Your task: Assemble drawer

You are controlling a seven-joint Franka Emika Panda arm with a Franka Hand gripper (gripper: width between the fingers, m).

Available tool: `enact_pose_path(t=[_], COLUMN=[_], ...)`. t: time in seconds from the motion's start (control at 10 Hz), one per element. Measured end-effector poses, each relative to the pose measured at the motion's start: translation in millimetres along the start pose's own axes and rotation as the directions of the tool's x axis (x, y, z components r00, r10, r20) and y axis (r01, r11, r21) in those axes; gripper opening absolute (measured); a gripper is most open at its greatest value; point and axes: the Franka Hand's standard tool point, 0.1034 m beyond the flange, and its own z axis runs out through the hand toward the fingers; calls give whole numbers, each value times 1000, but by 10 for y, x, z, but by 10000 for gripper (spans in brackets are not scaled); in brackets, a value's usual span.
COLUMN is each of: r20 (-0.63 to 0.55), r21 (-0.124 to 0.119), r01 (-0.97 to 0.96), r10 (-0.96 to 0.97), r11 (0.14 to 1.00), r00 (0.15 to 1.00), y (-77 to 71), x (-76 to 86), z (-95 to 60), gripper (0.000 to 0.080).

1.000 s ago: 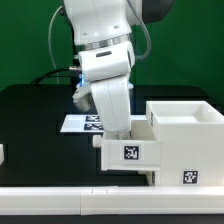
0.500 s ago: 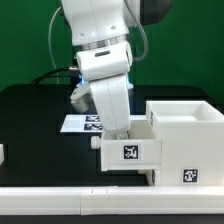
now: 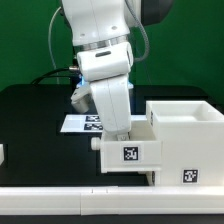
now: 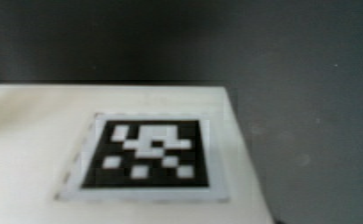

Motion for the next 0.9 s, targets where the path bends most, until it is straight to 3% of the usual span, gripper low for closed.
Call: enact_pose_path(t=[0.1, 0.7, 0.8, 0.9], r20=[-5, -2, 14, 21], r21=[-4, -11, -35, -40], r01=[-17, -19, -7, -3], r10=[17, 19, 8, 4], r11=[1000, 1000, 999, 999], r00=[1000, 1000, 1000, 1000], y=[67, 65, 15, -68], x=[3, -24, -42, -44], z=[3, 0, -45, -48], gripper=[38, 38, 38, 38])
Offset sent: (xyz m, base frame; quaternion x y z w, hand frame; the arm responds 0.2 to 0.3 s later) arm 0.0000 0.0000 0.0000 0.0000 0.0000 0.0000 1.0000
